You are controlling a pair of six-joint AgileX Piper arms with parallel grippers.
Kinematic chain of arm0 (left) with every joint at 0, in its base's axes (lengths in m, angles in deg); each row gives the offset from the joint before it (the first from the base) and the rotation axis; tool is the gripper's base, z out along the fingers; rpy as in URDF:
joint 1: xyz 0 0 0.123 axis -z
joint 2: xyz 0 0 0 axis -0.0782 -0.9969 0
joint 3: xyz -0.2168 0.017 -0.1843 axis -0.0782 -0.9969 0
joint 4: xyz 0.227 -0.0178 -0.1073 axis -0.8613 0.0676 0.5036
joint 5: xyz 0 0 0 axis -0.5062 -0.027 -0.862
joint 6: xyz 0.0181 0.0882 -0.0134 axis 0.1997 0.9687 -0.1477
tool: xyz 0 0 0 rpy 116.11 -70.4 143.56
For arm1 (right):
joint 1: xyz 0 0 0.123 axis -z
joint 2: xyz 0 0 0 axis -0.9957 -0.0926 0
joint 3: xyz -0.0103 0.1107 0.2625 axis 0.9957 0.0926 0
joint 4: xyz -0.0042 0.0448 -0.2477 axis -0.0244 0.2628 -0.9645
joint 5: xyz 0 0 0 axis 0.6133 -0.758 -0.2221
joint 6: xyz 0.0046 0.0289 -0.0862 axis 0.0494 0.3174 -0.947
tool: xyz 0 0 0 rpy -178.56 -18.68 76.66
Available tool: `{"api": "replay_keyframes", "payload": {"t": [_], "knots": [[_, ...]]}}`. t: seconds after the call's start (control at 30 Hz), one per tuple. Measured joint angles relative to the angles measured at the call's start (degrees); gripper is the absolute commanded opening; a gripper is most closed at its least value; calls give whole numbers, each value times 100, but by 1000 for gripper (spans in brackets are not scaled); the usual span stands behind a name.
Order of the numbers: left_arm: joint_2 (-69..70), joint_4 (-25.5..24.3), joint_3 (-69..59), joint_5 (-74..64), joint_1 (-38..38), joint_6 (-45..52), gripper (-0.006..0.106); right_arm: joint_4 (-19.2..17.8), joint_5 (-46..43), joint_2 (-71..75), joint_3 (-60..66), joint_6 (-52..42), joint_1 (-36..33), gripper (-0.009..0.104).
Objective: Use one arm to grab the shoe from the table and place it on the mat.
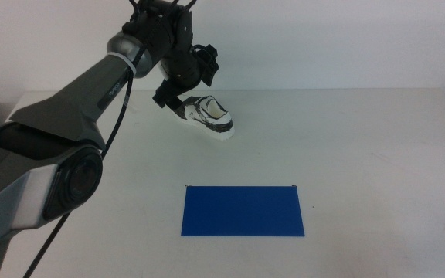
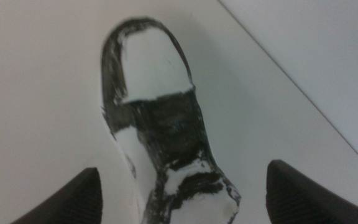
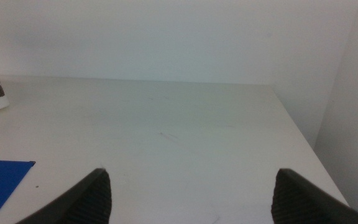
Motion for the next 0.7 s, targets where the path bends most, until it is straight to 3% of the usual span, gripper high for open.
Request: {"api": "replay_keyframes", "payload": {"t": [0.33, 0.7], "knots": [[-270, 657, 121, 42, -126, 17, 88, 0, 0, 0, 0, 0, 0, 66], [-509, 796, 128, 86, -133, 17, 88, 0, 0, 0, 0, 0, 0, 66]]}}
